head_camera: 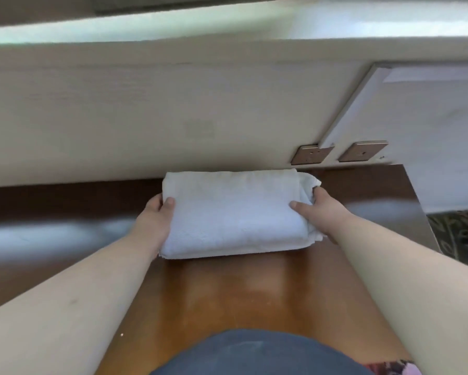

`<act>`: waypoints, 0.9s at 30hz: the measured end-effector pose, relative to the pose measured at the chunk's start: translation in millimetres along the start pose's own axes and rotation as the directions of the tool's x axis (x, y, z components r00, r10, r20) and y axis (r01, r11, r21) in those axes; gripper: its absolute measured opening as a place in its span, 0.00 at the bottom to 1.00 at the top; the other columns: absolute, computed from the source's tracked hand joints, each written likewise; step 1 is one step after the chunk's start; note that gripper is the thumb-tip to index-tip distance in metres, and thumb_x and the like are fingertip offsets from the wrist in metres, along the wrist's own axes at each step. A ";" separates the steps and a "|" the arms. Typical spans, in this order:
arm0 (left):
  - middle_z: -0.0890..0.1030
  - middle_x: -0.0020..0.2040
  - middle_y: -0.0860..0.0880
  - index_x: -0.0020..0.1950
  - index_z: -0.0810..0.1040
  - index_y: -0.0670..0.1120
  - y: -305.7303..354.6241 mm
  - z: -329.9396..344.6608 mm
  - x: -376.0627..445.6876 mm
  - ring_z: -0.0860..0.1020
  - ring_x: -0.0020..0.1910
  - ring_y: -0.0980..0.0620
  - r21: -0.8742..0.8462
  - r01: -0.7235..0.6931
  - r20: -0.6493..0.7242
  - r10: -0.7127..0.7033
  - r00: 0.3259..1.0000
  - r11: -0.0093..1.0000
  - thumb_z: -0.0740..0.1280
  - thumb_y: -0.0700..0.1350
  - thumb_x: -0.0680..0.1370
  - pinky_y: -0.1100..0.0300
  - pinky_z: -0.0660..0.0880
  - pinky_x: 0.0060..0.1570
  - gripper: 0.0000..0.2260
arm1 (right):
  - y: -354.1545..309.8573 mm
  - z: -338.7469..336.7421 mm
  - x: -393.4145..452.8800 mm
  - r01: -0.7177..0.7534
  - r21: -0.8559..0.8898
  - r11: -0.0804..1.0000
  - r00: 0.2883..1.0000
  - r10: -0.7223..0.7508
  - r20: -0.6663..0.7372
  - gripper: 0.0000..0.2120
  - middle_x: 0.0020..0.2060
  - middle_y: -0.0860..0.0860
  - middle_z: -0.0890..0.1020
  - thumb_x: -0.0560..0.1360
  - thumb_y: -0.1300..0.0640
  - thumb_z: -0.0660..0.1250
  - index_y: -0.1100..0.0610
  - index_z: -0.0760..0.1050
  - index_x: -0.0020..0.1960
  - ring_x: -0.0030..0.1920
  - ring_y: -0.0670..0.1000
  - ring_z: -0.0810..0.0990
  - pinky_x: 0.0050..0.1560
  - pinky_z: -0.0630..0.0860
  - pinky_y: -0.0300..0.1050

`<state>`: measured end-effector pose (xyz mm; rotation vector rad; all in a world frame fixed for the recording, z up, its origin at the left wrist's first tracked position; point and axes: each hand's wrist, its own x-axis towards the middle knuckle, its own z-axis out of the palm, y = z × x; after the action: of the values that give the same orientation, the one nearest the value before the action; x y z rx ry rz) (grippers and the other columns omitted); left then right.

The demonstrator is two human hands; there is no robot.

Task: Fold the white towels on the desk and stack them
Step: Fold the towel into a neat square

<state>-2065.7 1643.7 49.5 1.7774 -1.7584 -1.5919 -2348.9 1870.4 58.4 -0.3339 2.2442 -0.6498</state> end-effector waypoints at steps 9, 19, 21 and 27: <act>0.67 0.75 0.42 0.77 0.65 0.49 25.4 22.5 -23.7 0.64 0.74 0.40 0.690 -0.438 -0.047 0.640 0.767 0.576 0.63 0.52 0.80 0.42 0.60 0.72 0.25 | -14.7 8.0 -18.3 0.352 -0.268 0.897 0.785 -0.439 -0.437 0.36 0.78 0.54 0.61 0.76 0.40 0.65 0.49 0.57 0.80 0.78 0.56 0.57 0.76 0.57 0.56; 0.30 0.79 0.54 0.76 0.35 0.67 17.6 43.4 -12.5 0.30 0.77 0.44 0.839 -0.279 0.251 0.123 0.960 0.467 0.48 0.79 0.66 0.34 0.47 0.74 0.43 | -25.8 53.3 -11.1 0.387 -0.651 0.653 0.917 -0.346 0.198 0.42 0.81 0.44 0.37 0.69 0.22 0.40 0.36 0.37 0.79 0.80 0.53 0.33 0.78 0.44 0.65; 0.32 0.79 0.53 0.77 0.36 0.65 24.5 37.8 -14.6 0.31 0.78 0.45 0.822 -0.318 0.297 0.120 0.947 0.472 0.52 0.78 0.69 0.37 0.44 0.75 0.44 | -34.2 48.8 -11.8 0.354 -0.680 0.642 0.933 -0.289 0.213 0.42 0.81 0.45 0.37 0.71 0.23 0.42 0.37 0.38 0.79 0.80 0.54 0.34 0.78 0.44 0.67; 0.46 0.82 0.49 0.81 0.47 0.58 17.1 -32.3 -53.6 0.43 0.80 0.47 0.744 -0.400 0.200 0.393 0.898 0.536 0.58 0.67 0.77 0.49 0.43 0.77 0.37 | -94.2 62.3 -50.3 0.535 -0.685 0.495 0.805 -0.544 0.235 0.37 0.82 0.51 0.50 0.76 0.29 0.53 0.44 0.54 0.80 0.82 0.55 0.41 0.79 0.42 0.62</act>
<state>-2037.6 1664.8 104.1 1.3880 -2.8742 -0.6516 -2265.6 1791.3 104.2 -1.5040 2.3064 0.0194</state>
